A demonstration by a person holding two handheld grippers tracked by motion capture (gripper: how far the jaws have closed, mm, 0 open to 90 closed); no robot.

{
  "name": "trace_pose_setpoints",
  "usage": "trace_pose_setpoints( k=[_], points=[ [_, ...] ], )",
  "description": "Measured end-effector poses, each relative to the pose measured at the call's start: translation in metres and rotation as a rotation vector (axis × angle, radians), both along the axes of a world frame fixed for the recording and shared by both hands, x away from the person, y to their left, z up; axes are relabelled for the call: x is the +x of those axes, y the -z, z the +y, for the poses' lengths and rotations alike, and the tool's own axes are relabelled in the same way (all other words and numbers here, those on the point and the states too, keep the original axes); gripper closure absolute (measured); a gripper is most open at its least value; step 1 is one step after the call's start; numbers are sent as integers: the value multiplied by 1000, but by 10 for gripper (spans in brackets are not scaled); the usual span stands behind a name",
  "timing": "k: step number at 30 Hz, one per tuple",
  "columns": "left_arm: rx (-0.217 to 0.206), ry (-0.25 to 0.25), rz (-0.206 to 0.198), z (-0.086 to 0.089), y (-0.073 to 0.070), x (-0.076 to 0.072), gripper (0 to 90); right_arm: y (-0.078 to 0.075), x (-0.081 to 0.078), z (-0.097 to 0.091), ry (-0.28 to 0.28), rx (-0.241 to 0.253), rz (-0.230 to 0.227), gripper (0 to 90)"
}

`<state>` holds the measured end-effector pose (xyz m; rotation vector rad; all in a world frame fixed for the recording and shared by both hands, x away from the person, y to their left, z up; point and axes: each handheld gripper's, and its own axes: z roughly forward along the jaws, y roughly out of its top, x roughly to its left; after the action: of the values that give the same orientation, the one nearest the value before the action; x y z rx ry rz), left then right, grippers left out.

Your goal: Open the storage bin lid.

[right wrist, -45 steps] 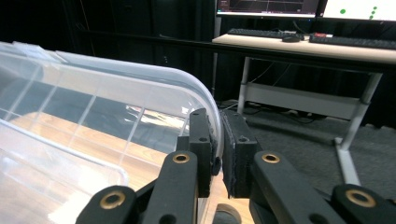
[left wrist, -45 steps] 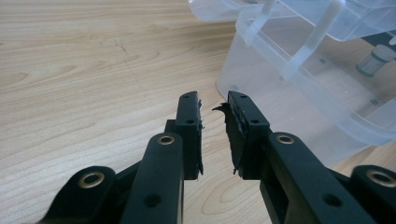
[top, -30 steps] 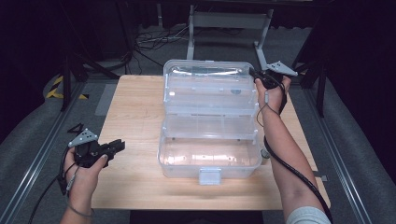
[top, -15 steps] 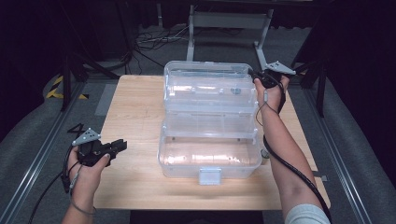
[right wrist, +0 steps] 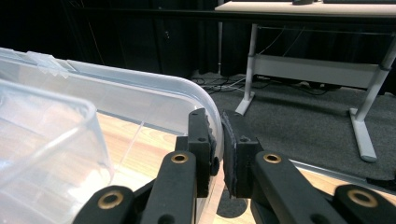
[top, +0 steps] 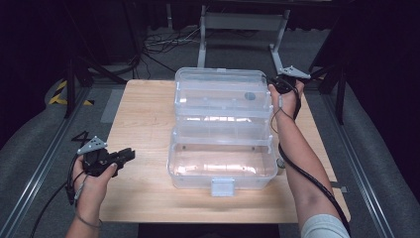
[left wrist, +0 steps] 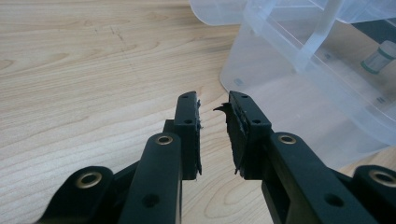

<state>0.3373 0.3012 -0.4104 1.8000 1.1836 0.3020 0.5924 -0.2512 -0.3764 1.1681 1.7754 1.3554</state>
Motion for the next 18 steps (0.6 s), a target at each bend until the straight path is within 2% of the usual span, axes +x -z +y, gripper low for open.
trace_pose_setpoints(
  k=[7, 18],
  points=[
    [3, -2, 5, 0, 2, 1, 743, 7, 5, 0, 3, 18, 23, 829],
    [2, -3, 13, 2, 4, 3, 743, 15, 12, 0, 5, 20, 61, 830]
  ],
)
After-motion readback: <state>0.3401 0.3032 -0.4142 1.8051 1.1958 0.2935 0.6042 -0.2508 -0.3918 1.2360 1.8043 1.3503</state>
